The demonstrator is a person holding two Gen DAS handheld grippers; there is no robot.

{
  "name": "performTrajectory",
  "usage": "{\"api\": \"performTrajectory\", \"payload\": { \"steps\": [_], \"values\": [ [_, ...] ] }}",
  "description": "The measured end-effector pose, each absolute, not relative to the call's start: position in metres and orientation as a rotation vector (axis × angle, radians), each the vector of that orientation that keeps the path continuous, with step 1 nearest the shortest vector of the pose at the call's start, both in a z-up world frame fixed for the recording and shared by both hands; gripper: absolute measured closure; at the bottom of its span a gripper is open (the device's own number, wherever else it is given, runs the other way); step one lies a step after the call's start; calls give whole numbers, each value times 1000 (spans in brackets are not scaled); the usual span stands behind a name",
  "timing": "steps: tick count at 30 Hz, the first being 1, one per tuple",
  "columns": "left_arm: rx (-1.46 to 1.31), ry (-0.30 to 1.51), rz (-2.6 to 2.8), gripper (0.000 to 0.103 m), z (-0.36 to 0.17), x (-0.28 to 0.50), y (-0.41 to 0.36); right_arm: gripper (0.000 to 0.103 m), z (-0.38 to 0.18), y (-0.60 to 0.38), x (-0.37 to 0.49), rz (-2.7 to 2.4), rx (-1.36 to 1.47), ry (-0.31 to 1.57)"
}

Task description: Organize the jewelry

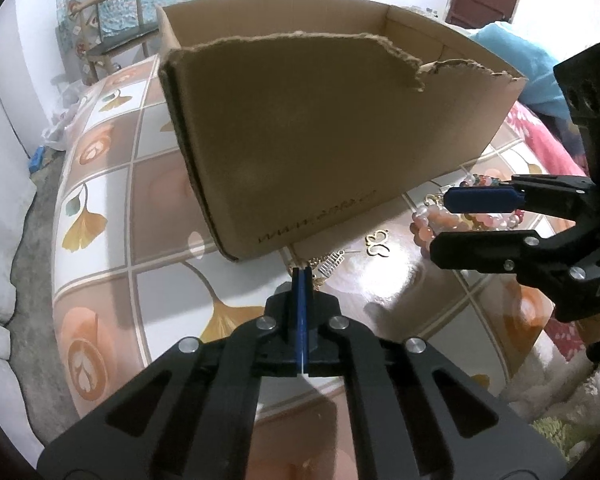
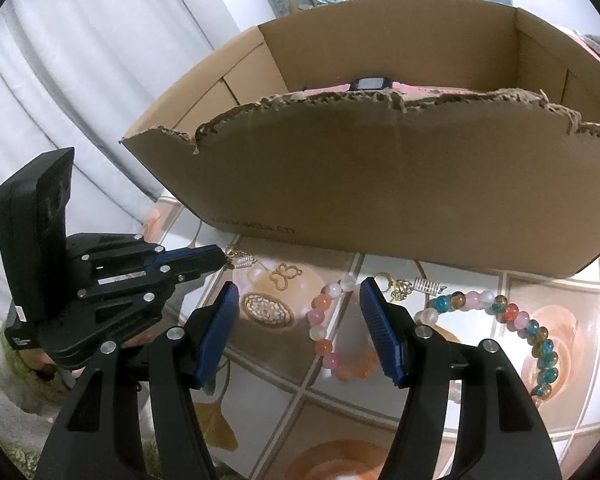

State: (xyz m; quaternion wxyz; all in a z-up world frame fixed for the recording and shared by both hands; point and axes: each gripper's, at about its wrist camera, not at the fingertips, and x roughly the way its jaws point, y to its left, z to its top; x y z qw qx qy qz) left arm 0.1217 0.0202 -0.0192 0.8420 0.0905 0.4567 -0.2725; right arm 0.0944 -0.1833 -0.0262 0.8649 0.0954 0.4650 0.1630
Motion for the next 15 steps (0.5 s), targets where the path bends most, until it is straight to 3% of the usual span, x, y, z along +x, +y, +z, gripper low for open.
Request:
{"api": "performTrajectory", "payload": {
  "steps": [12, 15],
  "values": [
    [193, 929, -564, 103, -14, 102, 21, 42, -20, -168, 95, 379, 155, 951],
    [184, 930, -542, 103, -16, 105, 23, 56, -19, -156, 99, 402, 121, 940]
  ]
}}
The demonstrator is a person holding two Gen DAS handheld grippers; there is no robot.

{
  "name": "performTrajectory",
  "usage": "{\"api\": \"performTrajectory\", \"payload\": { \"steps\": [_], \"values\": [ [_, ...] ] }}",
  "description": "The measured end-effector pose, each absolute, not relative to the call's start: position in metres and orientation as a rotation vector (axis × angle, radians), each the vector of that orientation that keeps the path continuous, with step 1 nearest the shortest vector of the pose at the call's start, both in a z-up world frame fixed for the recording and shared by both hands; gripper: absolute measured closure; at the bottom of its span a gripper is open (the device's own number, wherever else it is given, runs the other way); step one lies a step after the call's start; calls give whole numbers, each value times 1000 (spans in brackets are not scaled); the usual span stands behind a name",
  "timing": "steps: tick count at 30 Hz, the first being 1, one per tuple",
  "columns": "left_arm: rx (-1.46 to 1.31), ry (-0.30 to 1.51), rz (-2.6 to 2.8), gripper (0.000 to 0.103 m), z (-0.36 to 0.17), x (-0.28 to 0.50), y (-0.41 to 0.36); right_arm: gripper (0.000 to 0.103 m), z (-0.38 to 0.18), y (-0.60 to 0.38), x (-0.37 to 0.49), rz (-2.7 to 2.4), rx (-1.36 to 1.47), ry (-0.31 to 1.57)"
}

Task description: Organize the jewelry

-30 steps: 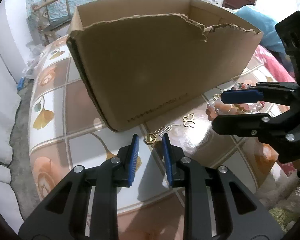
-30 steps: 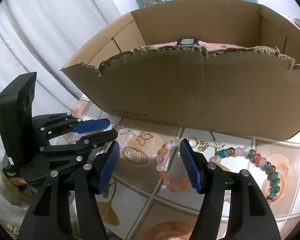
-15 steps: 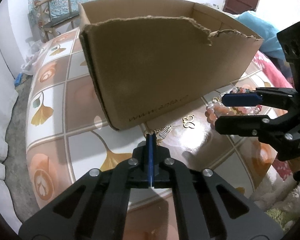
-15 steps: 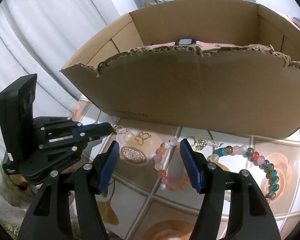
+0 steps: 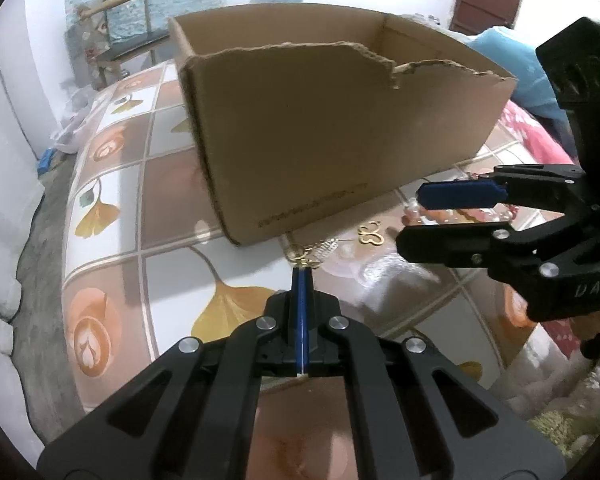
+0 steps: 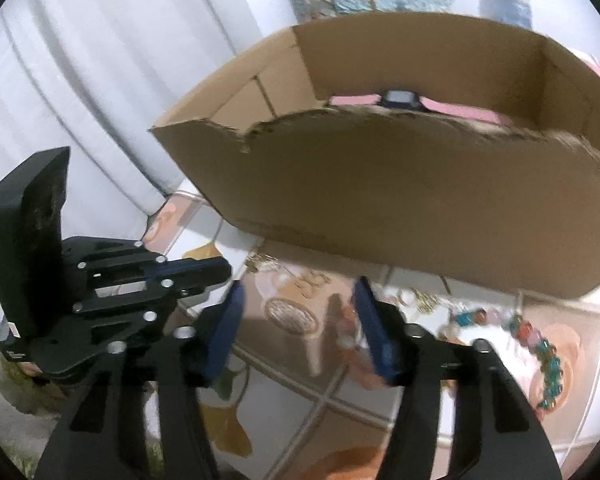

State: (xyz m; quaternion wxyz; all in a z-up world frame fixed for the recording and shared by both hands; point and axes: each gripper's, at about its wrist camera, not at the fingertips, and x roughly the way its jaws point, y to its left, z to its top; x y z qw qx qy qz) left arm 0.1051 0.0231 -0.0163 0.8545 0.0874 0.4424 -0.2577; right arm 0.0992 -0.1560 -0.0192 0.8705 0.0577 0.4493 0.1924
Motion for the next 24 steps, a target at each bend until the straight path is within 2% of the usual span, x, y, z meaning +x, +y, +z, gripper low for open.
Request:
{"api": "performTrajectory", "payload": {
  "steps": [2, 5, 9, 19, 24],
  "values": [
    [170, 918, -541, 103, -15, 105, 26, 66, -21, -152, 103, 410, 115, 947],
    [154, 908, -550, 103, -13, 104, 26, 72, -24, -149, 108, 415, 103, 955],
    [149, 918, -563, 103, -17, 104, 23, 75, -26, -145, 113, 394, 54, 955],
    [150, 919, -570, 103, -19, 99, 24, 91, -38, -141, 123, 385, 15, 992],
    [161, 918, -555, 103, -19, 96, 25, 91, -37, -137, 116, 399, 3, 1029]
  ]
}}
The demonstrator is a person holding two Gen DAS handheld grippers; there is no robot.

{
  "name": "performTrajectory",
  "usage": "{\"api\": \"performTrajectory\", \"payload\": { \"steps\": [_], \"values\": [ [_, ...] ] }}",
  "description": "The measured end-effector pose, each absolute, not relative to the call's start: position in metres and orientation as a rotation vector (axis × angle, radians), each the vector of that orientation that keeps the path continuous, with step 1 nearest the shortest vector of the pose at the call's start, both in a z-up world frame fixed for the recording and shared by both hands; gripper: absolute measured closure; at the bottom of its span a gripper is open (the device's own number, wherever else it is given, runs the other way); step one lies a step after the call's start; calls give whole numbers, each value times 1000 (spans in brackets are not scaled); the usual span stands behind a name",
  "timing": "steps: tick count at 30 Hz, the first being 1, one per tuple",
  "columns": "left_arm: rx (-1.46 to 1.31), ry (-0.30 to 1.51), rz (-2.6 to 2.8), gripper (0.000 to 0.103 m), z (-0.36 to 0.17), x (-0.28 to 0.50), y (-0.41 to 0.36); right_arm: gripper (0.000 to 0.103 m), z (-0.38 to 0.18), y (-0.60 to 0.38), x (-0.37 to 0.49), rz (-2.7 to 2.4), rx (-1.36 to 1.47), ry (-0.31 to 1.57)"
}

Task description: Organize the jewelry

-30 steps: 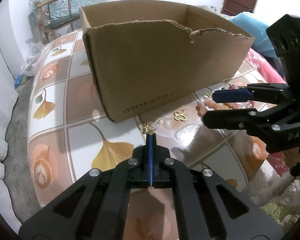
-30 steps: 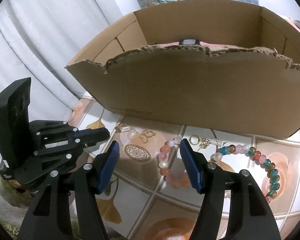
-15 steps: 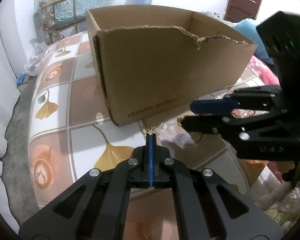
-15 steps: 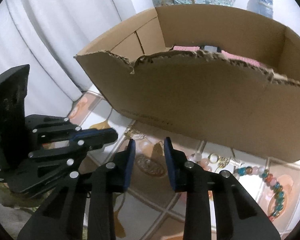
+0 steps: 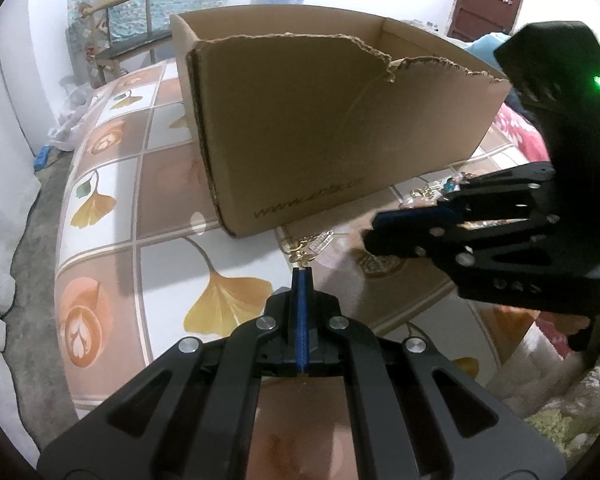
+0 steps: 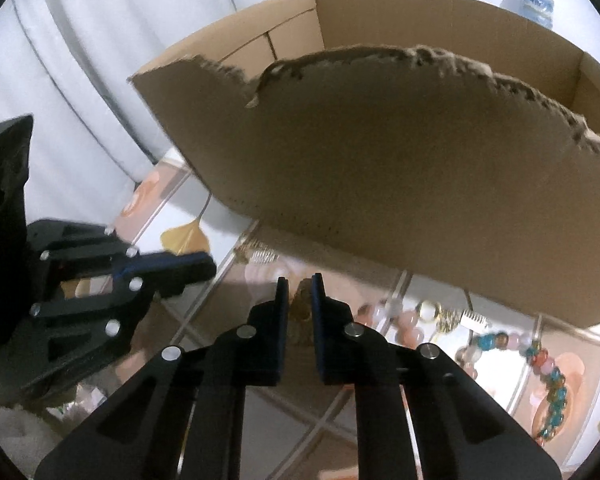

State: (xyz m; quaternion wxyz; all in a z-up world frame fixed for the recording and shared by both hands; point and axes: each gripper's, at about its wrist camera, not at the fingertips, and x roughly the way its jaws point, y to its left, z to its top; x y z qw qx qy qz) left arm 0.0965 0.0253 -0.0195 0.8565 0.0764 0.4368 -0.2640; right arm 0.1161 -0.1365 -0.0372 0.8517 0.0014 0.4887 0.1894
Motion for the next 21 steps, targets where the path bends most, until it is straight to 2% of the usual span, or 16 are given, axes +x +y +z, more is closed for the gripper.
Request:
{"api": "performTrajectory", "payload": {
  "steps": [9, 21],
  "values": [
    [164, 918, -518, 103, -20, 93, 31, 91, -31, -107, 134, 451, -41, 943],
    [140, 920, -489, 103, -18, 88, 40, 92, -39, -95, 126, 471, -86, 962]
  ]
}}
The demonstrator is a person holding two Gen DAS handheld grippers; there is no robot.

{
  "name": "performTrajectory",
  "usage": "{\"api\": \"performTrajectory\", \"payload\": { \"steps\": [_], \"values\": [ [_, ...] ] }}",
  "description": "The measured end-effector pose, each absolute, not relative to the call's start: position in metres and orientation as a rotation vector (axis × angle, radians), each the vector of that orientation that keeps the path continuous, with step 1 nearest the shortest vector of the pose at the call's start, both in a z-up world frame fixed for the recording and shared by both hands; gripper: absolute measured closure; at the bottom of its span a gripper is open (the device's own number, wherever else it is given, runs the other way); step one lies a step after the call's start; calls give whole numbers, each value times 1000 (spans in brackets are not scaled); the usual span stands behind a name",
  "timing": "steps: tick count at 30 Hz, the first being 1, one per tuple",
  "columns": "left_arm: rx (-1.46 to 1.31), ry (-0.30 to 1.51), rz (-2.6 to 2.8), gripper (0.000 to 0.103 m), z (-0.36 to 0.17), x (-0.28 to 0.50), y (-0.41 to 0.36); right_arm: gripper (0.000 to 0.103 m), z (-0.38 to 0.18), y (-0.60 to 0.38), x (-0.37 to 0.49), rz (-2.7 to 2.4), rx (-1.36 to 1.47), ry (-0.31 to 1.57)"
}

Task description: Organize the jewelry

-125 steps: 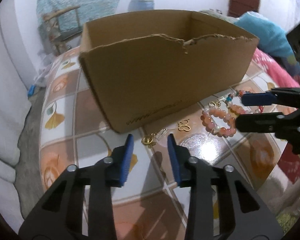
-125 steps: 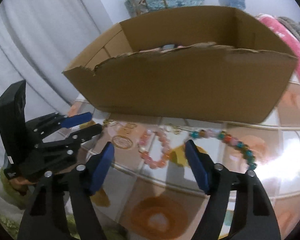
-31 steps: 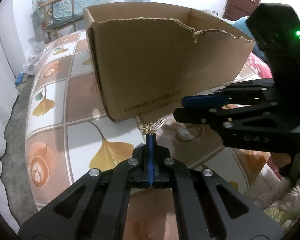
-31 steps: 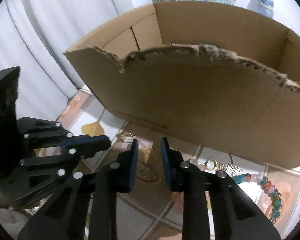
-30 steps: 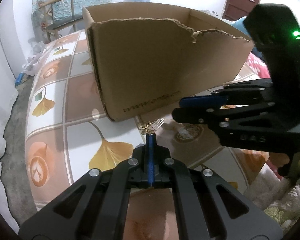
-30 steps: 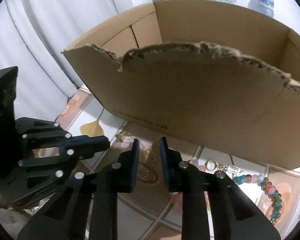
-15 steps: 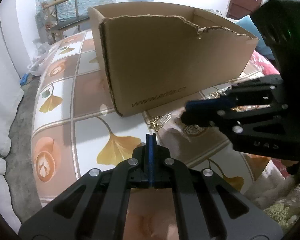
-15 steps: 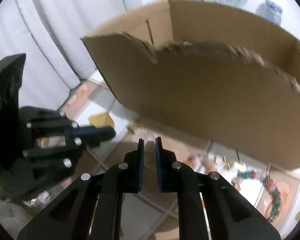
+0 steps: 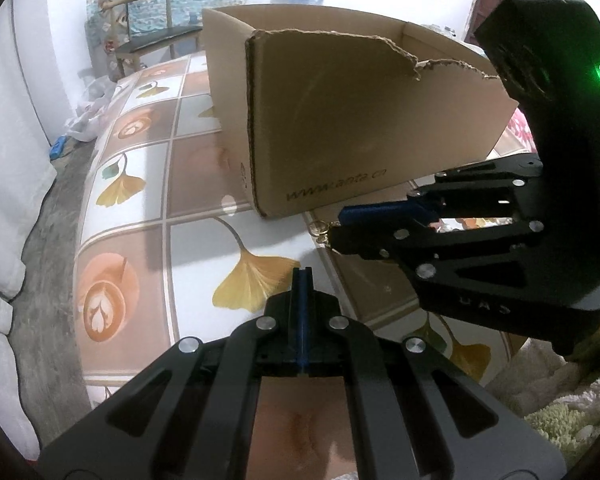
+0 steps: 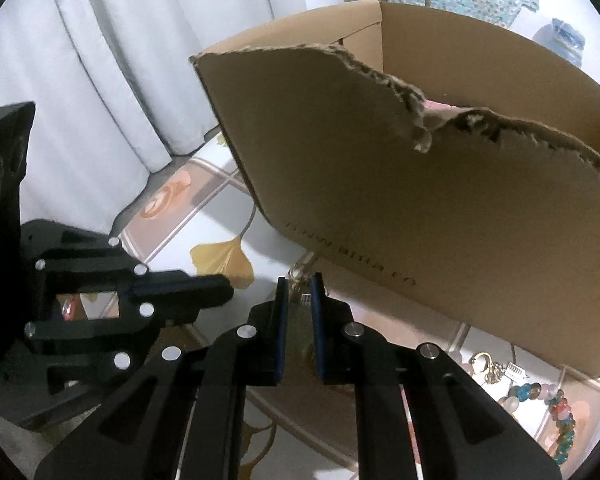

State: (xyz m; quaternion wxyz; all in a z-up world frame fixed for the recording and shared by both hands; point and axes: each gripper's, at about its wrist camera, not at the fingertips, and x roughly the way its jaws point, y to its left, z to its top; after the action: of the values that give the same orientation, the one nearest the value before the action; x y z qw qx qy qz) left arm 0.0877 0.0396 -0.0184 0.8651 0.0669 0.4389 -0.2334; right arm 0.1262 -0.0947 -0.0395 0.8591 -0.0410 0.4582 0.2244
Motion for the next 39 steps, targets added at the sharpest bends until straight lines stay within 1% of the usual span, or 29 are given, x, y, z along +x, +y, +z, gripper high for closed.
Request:
{"api": "performTrajectory", "payload": {
  "steps": [8, 15, 25, 33, 37, 39],
  "values": [
    [142, 919, -491, 103, -19, 86, 40, 93, -39, -96, 110, 471, -122, 1002],
    [134, 921, -481, 103, -19, 87, 43, 93, -31, -87, 121, 475, -129, 929],
    [126, 922, -468, 103, -18, 88, 49, 94, -47, -79, 131, 515, -124, 1004],
    [132, 924, -485, 103, -17, 82, 50, 95, -49, -81, 106, 534, -107, 1050],
    [129, 922, -499, 103, -16, 79, 46, 95, -45, -90, 102, 544, -94, 1028],
    [131, 919, -501, 103, -16, 78, 45, 95, -33, -100, 101, 532, -84, 993]
  ]
}}
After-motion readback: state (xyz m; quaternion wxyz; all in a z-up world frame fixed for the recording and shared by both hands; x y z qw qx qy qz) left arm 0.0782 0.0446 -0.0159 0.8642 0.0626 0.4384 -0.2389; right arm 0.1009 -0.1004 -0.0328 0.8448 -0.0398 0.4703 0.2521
